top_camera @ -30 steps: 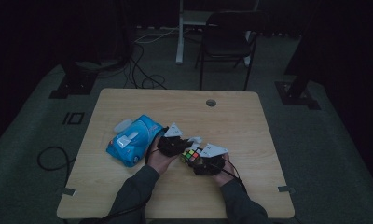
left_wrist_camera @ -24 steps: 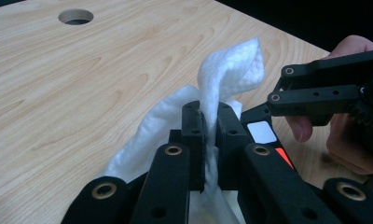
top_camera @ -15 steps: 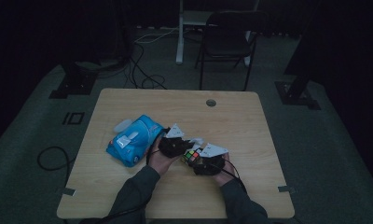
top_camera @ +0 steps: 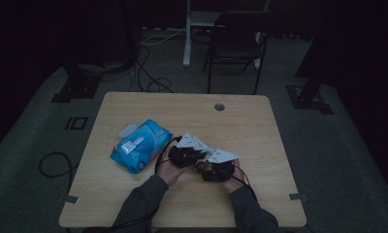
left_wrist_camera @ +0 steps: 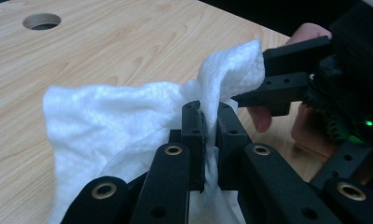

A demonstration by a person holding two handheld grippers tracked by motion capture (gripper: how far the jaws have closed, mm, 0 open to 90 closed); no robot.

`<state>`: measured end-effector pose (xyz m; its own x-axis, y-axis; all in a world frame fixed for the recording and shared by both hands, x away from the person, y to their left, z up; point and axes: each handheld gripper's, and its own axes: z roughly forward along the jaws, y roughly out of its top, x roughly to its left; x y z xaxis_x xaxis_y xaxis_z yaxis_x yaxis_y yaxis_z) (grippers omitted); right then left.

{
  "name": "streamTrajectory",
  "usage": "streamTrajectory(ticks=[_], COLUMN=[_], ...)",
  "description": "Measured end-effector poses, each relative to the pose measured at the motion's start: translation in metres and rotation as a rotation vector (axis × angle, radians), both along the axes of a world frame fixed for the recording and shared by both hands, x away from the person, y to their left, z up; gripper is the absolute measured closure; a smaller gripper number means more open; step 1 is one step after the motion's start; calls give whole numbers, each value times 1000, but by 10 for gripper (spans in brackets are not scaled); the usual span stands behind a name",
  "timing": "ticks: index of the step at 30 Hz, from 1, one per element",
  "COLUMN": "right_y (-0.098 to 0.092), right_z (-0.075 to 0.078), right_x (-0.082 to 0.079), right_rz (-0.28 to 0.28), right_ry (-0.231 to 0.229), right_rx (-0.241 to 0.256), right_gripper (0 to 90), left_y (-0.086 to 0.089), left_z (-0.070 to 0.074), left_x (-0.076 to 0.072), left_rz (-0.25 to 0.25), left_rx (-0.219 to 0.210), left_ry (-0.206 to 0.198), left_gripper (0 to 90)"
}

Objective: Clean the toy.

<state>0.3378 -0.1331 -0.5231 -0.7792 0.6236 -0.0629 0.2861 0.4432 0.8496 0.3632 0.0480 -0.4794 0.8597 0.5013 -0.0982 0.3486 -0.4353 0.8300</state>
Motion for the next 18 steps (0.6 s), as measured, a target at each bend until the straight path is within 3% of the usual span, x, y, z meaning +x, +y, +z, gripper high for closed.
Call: streamTrajectory(ticks=[18], right_y=[-2], right_z=[0], right_x=[1], right_rz=[-15], right_ry=[-6], right_rx=[0], right_gripper=[342], left_y=[0], left_z=[-2], left_x=[-17], left_rz=[-31], left_rx=[-18], left_ry=[5], left_gripper=[857])
